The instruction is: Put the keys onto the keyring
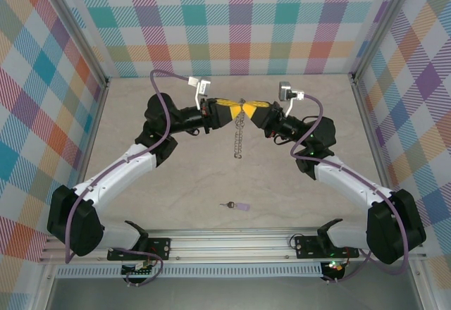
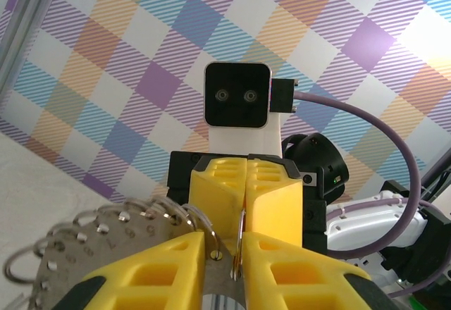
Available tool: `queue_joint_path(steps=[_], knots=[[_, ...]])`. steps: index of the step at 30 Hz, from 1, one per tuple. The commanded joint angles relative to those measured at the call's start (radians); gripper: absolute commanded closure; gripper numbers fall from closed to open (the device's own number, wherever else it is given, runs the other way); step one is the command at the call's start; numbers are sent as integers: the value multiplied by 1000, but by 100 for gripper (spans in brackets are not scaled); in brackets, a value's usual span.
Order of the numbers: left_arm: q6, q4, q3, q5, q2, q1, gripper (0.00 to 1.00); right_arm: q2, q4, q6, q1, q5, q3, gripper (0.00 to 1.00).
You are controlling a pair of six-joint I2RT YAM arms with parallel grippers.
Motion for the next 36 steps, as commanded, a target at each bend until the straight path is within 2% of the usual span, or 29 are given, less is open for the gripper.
queue_joint_path(steps=[1, 13, 18, 22, 29, 30, 32, 33, 36], knots=[[-5, 52, 40, 4, 4, -9, 81, -9, 55, 6, 2, 4, -2, 100], [0, 47, 46, -6, 5, -9, 82, -10, 48, 6, 1, 2, -7, 100], [2, 43, 47, -6, 8, -9, 94, -10, 47, 5, 1, 4, -8, 100], [4, 37, 47, 1, 7, -7, 99, -12, 44, 4, 3, 4, -7, 100], [37, -5, 46, 20, -1, -12, 100, -12, 32, 3, 1, 3, -1, 100], [47, -17, 46, 22, -3, -15, 100, -13, 25, 2, 1, 4, 1, 98], [69, -41, 42, 10, -13, -15, 100, -34, -6, -7, -1, 23, -5, 71], [85, -55, 41, 1, -20, -15, 100, -53, -34, -15, -7, 29, -8, 63], [130, -107, 31, -29, -44, -15, 100, -151, -167, -52, -36, 60, -34, 47]])
